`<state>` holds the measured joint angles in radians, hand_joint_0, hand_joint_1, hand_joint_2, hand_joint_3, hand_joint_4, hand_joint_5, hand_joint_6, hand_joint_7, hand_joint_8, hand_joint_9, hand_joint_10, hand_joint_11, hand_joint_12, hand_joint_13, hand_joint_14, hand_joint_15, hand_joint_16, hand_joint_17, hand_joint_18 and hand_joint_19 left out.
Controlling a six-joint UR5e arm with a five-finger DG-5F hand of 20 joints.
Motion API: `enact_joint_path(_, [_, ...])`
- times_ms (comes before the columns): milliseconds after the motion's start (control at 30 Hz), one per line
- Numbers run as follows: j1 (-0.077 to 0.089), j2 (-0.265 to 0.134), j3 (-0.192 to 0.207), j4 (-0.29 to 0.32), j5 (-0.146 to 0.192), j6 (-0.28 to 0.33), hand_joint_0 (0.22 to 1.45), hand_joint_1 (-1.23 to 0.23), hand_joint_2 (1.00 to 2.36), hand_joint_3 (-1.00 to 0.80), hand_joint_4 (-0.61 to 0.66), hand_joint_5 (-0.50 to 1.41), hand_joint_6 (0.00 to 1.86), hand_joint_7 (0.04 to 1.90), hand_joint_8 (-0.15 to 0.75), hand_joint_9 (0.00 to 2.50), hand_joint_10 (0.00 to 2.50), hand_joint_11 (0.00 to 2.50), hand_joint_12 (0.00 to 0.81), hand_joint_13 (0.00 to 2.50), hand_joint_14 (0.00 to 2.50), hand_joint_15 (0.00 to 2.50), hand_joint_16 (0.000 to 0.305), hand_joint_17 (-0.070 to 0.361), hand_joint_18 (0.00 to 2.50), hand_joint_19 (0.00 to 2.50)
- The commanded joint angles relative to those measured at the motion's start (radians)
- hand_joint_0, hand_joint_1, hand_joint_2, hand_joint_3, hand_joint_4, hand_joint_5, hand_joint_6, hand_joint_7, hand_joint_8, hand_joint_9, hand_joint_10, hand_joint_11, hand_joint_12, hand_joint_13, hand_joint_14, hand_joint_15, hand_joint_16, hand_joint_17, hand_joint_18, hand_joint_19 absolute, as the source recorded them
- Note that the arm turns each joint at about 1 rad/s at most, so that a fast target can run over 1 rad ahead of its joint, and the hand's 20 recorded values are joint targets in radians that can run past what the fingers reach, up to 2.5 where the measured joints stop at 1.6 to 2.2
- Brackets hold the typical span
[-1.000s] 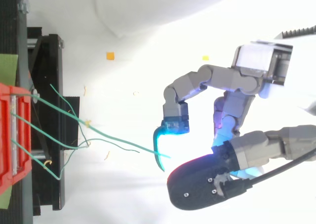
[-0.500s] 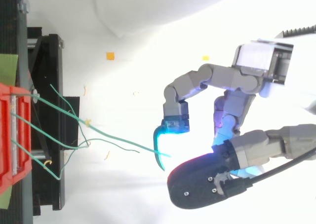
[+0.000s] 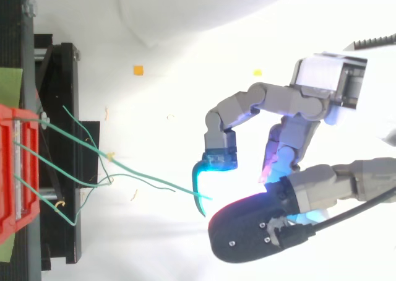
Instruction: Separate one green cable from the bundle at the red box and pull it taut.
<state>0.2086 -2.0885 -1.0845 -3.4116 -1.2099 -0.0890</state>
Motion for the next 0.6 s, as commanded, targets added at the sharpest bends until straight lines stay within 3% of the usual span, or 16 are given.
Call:
enact_joint_path(0, [0.0,0.001,0.0,0.0,0.0,0.0,0.7,-0.55,1.0,-0.5,0.3,-0.04,0.78,1.11,0.14,1.42,0.02,1.65,0.21,1.31,0.01,1.73,0.052,0.118,1.27,0.45])
enact_joint_path(200, [0.0,-0.001,0.0,0.0,0.0,0.0,0.71,-0.55,1.0,-0.5,0.32,-0.03,0.78,1.12,0.169,1.43,0.01,1.66,0.261,1.35,0.01,1.68,0.061,0.137,1.48,0.26])
enact_joint_path(467, [0.0,0.001,0.0,0.0,0.0,0.0,0.71,-0.55,1.0,-0.5,0.33,-0.03,0.77,1.12,0.174,1.46,0.01,1.67,0.26,1.36,0.01,1.68,0.06,0.136,1.49,0.29])
enact_joint_path(567, [0.0,0.001,0.0,0.0,0.0,0.0,0.72,-0.56,1.0,-0.5,0.35,-0.03,0.77,1.13,0.193,1.49,0.01,1.68,0.285,1.39,0.01,1.69,0.064,0.144,1.69,0.43])
